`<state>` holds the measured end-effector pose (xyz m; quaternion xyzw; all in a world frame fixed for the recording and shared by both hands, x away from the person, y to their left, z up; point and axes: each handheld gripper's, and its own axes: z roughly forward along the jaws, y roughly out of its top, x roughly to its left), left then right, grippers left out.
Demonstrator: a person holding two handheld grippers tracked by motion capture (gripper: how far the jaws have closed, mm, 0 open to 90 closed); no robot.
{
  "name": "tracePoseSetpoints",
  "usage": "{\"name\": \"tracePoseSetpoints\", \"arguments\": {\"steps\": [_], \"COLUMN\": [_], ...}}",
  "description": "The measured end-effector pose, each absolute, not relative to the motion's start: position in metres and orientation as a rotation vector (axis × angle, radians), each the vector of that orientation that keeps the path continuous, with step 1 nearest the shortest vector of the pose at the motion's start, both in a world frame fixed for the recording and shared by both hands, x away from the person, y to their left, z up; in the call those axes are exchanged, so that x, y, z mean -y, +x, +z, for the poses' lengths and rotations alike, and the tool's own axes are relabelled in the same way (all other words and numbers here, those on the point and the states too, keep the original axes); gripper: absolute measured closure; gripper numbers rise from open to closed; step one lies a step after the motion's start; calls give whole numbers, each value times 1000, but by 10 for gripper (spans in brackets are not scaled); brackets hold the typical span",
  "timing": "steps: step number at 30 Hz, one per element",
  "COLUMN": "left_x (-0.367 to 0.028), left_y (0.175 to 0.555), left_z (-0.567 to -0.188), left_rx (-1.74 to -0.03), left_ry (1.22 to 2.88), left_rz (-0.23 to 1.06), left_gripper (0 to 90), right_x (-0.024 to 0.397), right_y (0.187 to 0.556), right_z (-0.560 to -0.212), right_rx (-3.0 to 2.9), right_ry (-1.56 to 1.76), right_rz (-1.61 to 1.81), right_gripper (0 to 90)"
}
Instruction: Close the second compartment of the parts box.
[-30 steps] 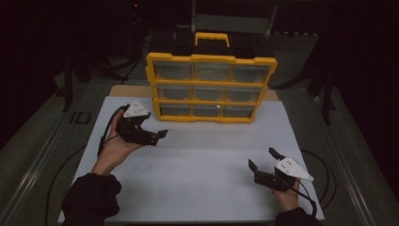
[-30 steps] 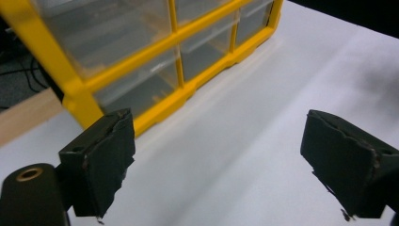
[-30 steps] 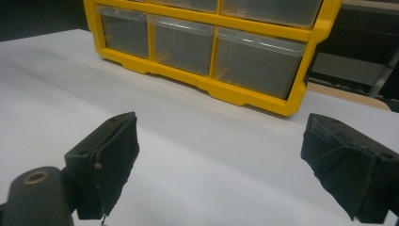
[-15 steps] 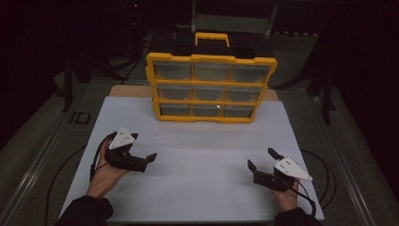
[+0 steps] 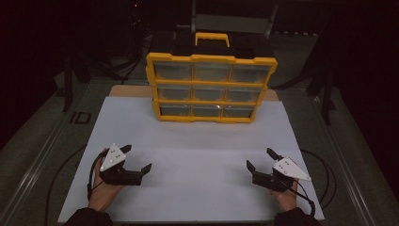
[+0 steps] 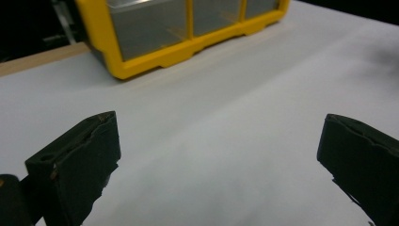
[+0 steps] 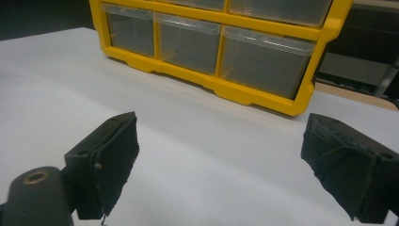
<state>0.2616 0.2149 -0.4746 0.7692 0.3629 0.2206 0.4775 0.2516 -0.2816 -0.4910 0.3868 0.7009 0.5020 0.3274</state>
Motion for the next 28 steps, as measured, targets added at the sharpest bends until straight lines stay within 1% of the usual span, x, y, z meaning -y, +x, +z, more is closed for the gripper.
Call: {"name": "tracePoseSetpoints", "arguments": {"steps": [5, 13, 28], "left_x": [-226, -234, -217], "left_y": [260, 257, 256], "left_z": [-480, -484, -485], "left_rx": [-910, -919, -863], "left_ry": [1808, 1769, 1813], "left_rz": [551, 572, 594], "left_gripper": [5, 5, 1], "right_x": [280, 277, 278], "right_y": [251, 250, 250], "right_z": [-490, -489, -489], "right_rx": [-1836, -1844, -1841], "right_ry": [1004, 983, 981], "right_rz": [1320, 1325, 1332], "right_gripper": [114, 113, 112]}}
